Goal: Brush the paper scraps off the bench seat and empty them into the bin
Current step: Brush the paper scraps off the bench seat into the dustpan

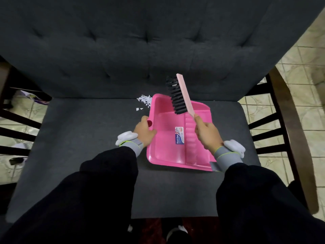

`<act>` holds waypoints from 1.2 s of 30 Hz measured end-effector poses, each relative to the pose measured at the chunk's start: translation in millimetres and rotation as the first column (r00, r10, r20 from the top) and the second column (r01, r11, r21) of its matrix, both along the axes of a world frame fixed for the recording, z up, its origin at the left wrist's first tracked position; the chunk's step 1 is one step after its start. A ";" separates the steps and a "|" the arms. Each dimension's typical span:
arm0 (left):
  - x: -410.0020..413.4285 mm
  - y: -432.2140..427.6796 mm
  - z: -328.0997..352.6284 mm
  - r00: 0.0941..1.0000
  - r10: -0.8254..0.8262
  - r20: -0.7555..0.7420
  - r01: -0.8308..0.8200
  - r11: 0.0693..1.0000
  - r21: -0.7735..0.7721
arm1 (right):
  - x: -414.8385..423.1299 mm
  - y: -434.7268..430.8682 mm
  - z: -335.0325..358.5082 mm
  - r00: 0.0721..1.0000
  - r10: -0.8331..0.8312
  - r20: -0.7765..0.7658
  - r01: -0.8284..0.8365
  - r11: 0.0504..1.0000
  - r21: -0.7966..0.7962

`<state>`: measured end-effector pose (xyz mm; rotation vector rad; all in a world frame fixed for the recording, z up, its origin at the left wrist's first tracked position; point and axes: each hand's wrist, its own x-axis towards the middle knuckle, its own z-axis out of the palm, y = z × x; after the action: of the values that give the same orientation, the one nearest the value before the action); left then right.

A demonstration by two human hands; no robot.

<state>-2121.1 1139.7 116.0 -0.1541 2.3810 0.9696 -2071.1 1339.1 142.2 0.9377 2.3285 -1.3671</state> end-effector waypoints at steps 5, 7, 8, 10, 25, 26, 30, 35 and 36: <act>-20.8 -95.7 19.0 0.988 0.151 -0.031 -0.152 0.988 -0.030 | -28.6 -49.2 5.9 1.000 0.017 -0.013 -0.018 0.998 -0.063; -27.0 -126.4 20.9 0.982 0.185 -0.045 -0.188 0.980 -0.072 | -32.0 -55.8 7.6 1.000 0.020 -0.018 -0.021 0.999 -0.049; -29.7 -143.1 21.7 0.977 0.205 -0.053 -0.209 0.973 -0.097 | -33.0 -60.4 8.1 0.999 0.031 -0.022 -0.032 0.999 -0.043; -34.9 -190.1 21.8 0.972 0.227 -0.059 -0.234 0.959 -0.158 | -36.6 -83.6 3.3 0.998 0.054 -0.014 -0.055 0.997 -0.052; -53.4 -297.7 -13.9 0.965 0.262 0.014 -0.250 0.934 -0.255 | -30.0 -147.5 -49.2 0.988 0.068 0.138 -0.089 0.984 0.157; -56.8 -297.0 -14.6 0.970 0.245 -0.006 -0.238 0.936 -0.258 | -23.9 -144.1 -52.4 0.985 0.063 0.160 -0.092 0.979 0.181; -69.9 -280.5 -15.7 0.971 0.193 -0.140 -0.230 0.913 -0.336 | 7.7 -127.3 -62.5 0.969 0.064 0.240 -0.123 0.962 0.242; -75.7 -222.1 -19.8 0.953 -0.072 -0.296 -0.077 0.882 -0.464 | 35.8 -98.0 -71.9 0.937 0.117 0.328 -0.196 0.955 0.220; -74.1 -209.3 -22.4 0.948 -0.115 -0.296 -0.023 0.905 -0.425 | 39.0 -92.7 -72.7 0.928 0.150 0.342 -0.233 0.948 0.216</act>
<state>-2195.2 930.4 93.6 -0.1083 2.8541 0.4618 -2032.1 1246.3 69.5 0.8932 2.2975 -0.7841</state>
